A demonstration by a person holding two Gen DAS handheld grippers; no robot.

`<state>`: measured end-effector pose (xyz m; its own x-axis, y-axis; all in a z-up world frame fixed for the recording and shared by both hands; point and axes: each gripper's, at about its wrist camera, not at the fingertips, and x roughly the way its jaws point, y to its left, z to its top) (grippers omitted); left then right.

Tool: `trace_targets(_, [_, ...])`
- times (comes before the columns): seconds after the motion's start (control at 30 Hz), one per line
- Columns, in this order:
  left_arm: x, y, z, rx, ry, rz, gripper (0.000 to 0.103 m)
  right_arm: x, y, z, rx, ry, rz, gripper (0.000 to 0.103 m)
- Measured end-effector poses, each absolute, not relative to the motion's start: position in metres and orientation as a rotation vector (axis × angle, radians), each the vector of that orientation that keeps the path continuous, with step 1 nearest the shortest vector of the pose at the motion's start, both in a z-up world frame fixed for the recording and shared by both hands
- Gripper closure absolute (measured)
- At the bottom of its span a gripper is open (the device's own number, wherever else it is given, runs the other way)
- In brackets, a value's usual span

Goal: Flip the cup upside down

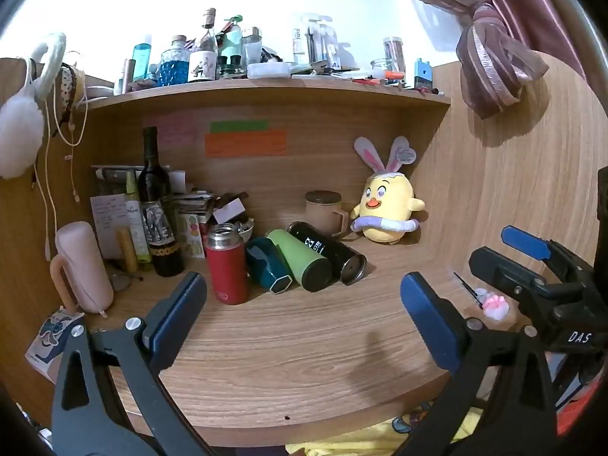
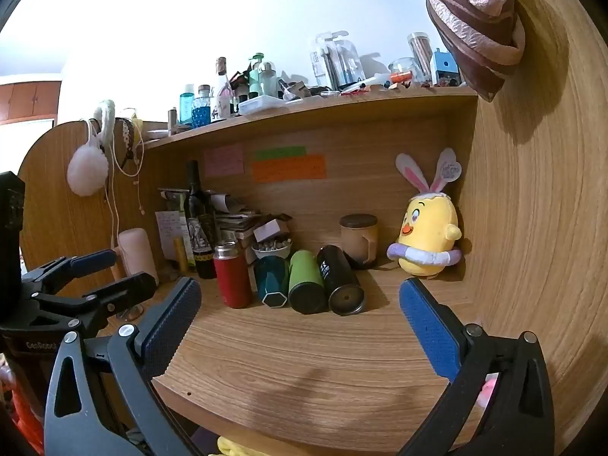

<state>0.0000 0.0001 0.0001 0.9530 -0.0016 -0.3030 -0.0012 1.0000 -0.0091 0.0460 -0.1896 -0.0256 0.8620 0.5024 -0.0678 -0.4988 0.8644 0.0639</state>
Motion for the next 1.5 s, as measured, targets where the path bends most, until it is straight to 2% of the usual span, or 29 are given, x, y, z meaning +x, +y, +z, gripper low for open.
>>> trace_targets(1.5, [-0.0085,0.0031,0.0039,-0.003,0.297,0.004,0.000,0.0437,-0.1873,-0.0237,0.025,0.074,0.526,0.000])
